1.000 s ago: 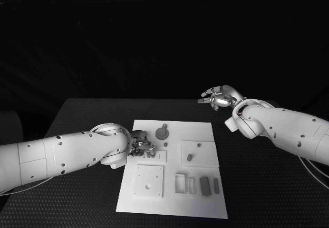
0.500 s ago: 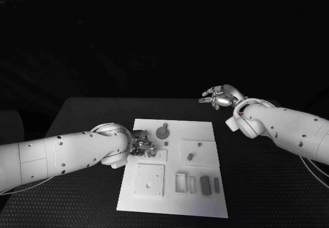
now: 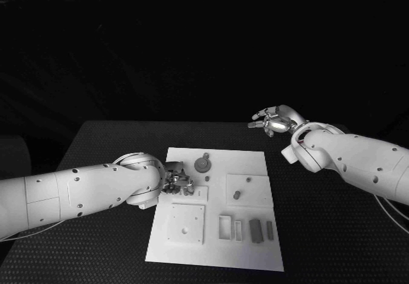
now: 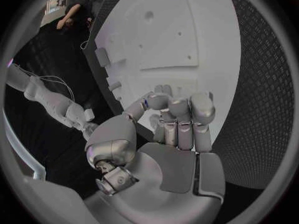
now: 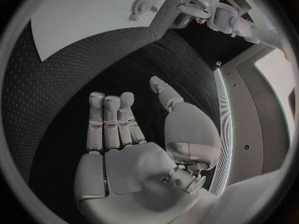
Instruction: Assemble the parts on the task board
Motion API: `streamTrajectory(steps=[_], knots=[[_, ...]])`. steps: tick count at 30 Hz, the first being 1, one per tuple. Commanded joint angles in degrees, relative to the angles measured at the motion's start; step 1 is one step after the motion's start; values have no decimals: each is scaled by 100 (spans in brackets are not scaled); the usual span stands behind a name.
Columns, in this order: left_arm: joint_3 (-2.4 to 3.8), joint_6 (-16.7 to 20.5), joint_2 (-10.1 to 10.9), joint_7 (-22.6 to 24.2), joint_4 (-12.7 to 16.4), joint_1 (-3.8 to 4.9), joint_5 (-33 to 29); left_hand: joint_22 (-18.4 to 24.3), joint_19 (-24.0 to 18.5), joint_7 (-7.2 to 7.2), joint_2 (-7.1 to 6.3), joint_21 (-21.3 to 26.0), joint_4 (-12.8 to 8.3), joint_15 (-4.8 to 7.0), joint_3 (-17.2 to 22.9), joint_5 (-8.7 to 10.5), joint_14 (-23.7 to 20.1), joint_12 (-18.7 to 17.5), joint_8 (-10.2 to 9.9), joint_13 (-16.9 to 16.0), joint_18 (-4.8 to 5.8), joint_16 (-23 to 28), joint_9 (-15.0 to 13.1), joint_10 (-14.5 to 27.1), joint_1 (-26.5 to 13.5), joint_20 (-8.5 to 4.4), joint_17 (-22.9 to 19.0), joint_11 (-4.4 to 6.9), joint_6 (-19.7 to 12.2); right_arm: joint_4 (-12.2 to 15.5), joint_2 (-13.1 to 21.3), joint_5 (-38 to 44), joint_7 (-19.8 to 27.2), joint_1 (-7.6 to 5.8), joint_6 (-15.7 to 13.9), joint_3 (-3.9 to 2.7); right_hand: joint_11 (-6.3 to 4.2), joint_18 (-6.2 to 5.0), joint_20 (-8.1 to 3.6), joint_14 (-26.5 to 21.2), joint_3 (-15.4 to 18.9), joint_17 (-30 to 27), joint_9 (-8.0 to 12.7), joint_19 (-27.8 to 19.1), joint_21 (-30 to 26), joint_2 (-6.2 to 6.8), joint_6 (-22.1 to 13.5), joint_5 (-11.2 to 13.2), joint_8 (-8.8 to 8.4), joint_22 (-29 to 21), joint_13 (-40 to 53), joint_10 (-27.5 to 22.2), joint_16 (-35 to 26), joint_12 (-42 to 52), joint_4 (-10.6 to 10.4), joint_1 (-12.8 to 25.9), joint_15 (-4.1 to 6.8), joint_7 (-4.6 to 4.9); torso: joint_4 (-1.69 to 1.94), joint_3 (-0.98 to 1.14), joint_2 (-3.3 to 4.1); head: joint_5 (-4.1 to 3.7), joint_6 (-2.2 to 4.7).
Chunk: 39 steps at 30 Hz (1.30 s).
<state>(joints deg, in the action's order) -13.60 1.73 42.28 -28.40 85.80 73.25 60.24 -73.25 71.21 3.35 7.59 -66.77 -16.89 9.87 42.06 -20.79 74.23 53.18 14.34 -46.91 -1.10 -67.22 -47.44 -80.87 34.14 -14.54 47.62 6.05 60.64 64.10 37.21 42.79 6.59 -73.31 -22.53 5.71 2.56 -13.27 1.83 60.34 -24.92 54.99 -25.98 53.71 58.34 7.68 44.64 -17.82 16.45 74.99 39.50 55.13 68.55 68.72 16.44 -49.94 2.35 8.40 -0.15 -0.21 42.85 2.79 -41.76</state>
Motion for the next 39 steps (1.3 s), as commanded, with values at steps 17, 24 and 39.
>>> streamTrajectory(steps=[17, 24, 39], knots=[[-14, -11, -3, 37, 57, -44, 368, -44, -96, -376, 37, -86, 193, -32, 154, 115, 46, 87, -35, -2, -714, -63, 120, -4, -71, 20, 43, 75, 1109, -1, 3, -8, 24, 0, 95, -2, 128, -173, 10, -44, 28, -21, 22, -12, -35, -51, 207, -88, 28, 74, -24, -861, 26, 33, 12, 40, -7, 175, 3, -6, -3, 13, -2], [-14, 25, 2, 19, 87, -51, 461, -54, -99, -387, 38, -109, 167, -33, 196, -23, 50, 100, -27, 8, -715, -72, 139, -6, -45, 23, 52, 86, 1139, 0, 12, -10, 25, 0, 92, -2, 128, -173, 12, -47, 29, -27, 29, -12, -36, -50, 207, -125, 31, 75, -33, -863, 30, 38, 9, 52, -7, 176, 1, -7, -2, 8, -1], [-14, -175, 38, -38, 135, -69, 456, -60, -113, -393, 75, -123, 165, -30, 217, -93, 57, 117, -17, 16, -710, -86, 155, -12, -47, 32, 63, 92, 1166, 9, 30, -13, 20, 0, 93, -2, 129, -173, 14, -49, 30, -31, 33, -13, -37, -49, 208, -141, 32, 75, -38, -865, 31, 40, 8, 61, -8, 176, 3, -3, -1, 18, -15]])
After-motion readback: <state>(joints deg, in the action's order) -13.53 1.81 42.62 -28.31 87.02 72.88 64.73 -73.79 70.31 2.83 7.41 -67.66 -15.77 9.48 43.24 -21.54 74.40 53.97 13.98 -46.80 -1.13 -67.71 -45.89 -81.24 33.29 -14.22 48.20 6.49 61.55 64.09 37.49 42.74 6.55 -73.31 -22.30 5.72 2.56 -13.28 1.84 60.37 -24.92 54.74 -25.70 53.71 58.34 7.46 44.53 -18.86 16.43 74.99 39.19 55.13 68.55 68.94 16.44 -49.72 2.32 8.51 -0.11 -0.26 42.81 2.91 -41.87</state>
